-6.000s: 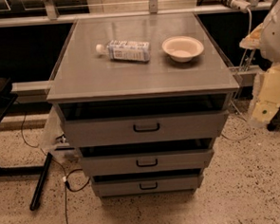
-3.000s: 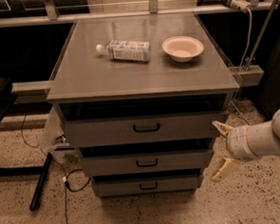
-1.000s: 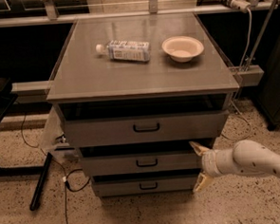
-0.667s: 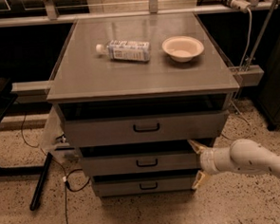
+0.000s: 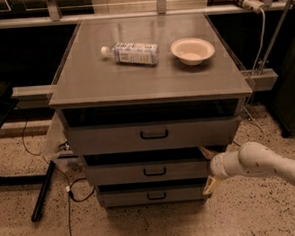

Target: Open middle drawer

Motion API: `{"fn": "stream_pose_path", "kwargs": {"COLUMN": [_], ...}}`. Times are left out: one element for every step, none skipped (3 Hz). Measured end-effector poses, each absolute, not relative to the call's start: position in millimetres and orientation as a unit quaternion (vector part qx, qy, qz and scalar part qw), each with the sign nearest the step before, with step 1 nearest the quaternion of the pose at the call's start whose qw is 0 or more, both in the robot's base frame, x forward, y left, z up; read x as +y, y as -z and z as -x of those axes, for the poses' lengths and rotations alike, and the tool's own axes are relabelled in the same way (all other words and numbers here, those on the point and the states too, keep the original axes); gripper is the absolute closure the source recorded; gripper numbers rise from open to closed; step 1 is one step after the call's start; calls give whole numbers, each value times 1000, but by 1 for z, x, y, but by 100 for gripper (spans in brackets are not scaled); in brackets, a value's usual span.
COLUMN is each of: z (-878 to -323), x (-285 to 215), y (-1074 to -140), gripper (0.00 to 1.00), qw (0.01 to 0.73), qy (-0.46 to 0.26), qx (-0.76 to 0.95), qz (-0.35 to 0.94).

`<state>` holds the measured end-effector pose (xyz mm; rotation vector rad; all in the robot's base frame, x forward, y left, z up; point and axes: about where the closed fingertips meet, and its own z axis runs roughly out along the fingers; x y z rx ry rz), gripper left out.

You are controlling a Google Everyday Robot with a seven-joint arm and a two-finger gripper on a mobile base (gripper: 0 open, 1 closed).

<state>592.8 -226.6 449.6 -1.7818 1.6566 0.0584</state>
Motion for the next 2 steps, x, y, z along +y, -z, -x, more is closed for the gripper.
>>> {"fn": "stream_pose_path", "kwargs": {"z": [-603, -613], "x": [-235, -234], "y": [-437, -434], "gripper": [0, 0], "qw": [350, 357], "qy": [-53, -81], "qx": [650, 653], "qz": [673, 663]}}
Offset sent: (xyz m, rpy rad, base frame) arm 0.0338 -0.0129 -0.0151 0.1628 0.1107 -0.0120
